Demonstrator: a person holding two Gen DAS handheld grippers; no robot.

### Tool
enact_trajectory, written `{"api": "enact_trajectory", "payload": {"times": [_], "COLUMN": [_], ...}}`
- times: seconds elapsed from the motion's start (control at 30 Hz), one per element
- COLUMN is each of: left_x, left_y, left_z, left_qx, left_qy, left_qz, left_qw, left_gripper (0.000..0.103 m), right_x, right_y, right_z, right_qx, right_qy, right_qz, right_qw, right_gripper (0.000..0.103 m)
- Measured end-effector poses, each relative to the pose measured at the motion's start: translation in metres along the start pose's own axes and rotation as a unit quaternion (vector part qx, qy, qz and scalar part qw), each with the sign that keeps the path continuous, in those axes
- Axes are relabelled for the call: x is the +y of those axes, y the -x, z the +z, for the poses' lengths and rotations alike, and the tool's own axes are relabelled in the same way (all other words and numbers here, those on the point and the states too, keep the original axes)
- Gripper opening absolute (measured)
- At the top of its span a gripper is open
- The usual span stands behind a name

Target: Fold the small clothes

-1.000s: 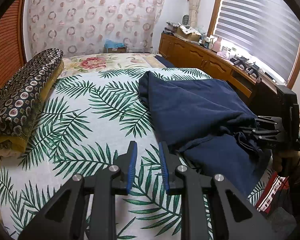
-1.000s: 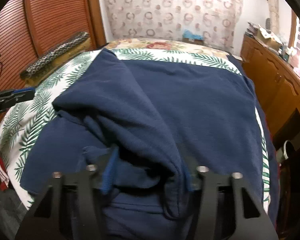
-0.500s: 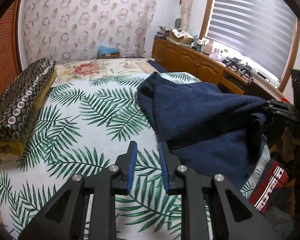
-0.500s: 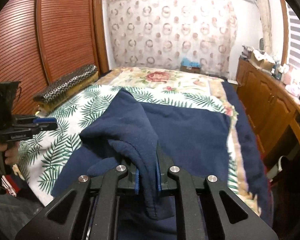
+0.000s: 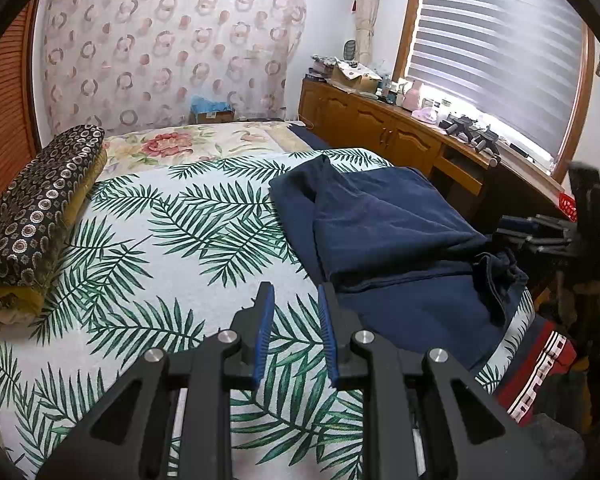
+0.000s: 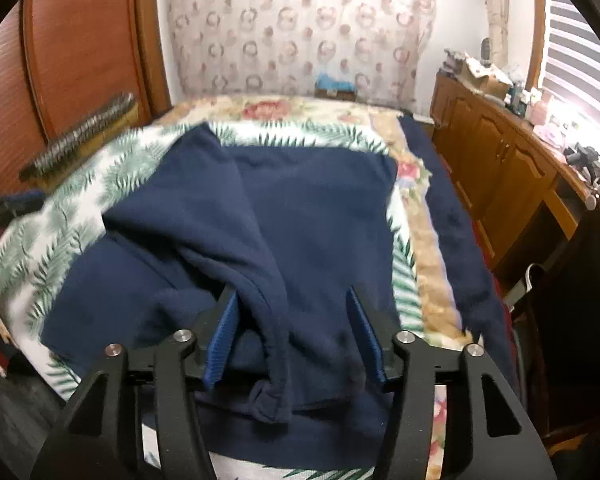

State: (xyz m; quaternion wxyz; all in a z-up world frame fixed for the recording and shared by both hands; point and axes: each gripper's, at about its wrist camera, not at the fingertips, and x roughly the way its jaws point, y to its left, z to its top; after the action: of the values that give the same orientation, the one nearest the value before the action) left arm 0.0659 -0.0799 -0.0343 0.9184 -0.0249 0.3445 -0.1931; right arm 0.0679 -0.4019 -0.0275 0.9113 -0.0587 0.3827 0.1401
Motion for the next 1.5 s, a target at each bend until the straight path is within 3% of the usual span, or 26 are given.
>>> {"api": "enact_trajectory", "payload": {"times": [0.13, 0.33, 0.73, 0.97, 1.03, 1.1, 1.17, 1.37, 1.5], "left_x": [-0.002, -0.002, 0.003, 0.003, 0.002, 0.002, 0.000, -0.001, -0.002], "left_y": [0.000, -0.001, -0.001, -0.002, -0.003, -0.004, -0.005, -0.008, -0.009], "left_z": [0.000, -0.002, -0.009, -0.011, -0.011, -0.011, -0.012, -0.012, -0.012], "left_qx": [-0.001, 0.000, 0.002, 0.004, 0.006, 0.007, 0.008, 0.012, 0.012], "left_qy": [-0.003, -0.007, 0.001, 0.003, 0.004, 0.003, 0.002, 0.000, 0.000], "left_qz": [0.002, 0.007, 0.008, 0.005, 0.005, 0.004, 0.003, 0.001, 0.001], "left_qw": [1.0000, 1.0000, 1.0000, 1.0000, 1.0000, 1.0000, 1.0000, 0.9999, 0.9999], "left_gripper": [0.020, 0.020, 0.020, 0.020, 0.020, 0.020, 0.020, 0.020, 0.020], "right_x": [0.014, 0.053, 0.137, 0.142, 0.138, 0.132, 0.125, 0.086, 0.044], "right_y": [0.010, -0.012, -0.089, -0.109, -0.108, -0.106, -0.103, -0.075, -0.070], "right_z": [0.016, 0.037, 0.055, 0.046, 0.045, 0.048, 0.051, 0.080, 0.108], "right_qx": [-0.029, -0.034, 0.051, 0.081, 0.073, 0.066, 0.061, 0.002, -0.016], "right_qy": [0.017, 0.057, 0.151, 0.177, 0.174, 0.168, 0.157, 0.111, 0.084], "right_qz": [0.015, 0.059, 0.135, 0.125, 0.123, 0.118, 0.115, 0.100, 0.061], "right_qw": [0.999, 0.996, 0.978, 0.973, 0.974, 0.976, 0.979, 0.989, 0.994], "right_gripper": [0.059, 0.070, 0.070, 0.068, 0.057, 0.024, 0.010, 0.008, 0.008]}}
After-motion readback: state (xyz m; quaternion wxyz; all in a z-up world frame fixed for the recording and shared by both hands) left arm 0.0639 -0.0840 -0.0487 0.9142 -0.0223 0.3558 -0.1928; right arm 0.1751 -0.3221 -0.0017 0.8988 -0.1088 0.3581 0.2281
